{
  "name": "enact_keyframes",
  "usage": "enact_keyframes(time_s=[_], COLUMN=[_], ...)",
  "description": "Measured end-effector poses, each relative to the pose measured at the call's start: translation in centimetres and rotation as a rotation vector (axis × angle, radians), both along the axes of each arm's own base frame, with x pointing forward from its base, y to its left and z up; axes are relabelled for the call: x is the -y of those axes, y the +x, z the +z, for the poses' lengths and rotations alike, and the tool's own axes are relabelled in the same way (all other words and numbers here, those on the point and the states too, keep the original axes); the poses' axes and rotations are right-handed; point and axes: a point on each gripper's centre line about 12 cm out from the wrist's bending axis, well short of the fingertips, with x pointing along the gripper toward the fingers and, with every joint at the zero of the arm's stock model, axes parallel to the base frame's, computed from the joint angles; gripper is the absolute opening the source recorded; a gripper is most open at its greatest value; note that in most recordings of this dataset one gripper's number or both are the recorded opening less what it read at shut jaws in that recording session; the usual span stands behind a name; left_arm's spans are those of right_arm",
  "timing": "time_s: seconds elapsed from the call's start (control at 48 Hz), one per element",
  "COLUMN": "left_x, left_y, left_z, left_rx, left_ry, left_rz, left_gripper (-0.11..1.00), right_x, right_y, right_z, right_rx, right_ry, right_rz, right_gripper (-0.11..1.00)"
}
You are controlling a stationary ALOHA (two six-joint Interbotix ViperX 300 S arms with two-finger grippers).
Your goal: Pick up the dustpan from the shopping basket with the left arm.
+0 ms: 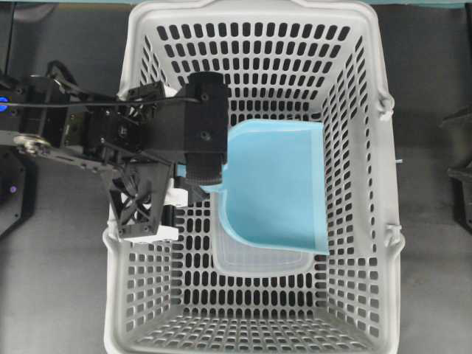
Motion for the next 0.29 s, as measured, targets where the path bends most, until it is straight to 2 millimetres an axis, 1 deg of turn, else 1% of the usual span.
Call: enact_keyframes(time_s=[0.292], left_x=[-0.06], left_y=[-0.19], left_z=[-0.08], left_rx=[0.007], left_ry=[-0.002], left_rz=[0.001], left_gripper=[0.28], right_x=[0.0], right_y=[0.0], right_z=[-0.06], right_rx=[-0.002], right_ry=[0.0], right_rz=[0.0], right_gripper=[0.78])
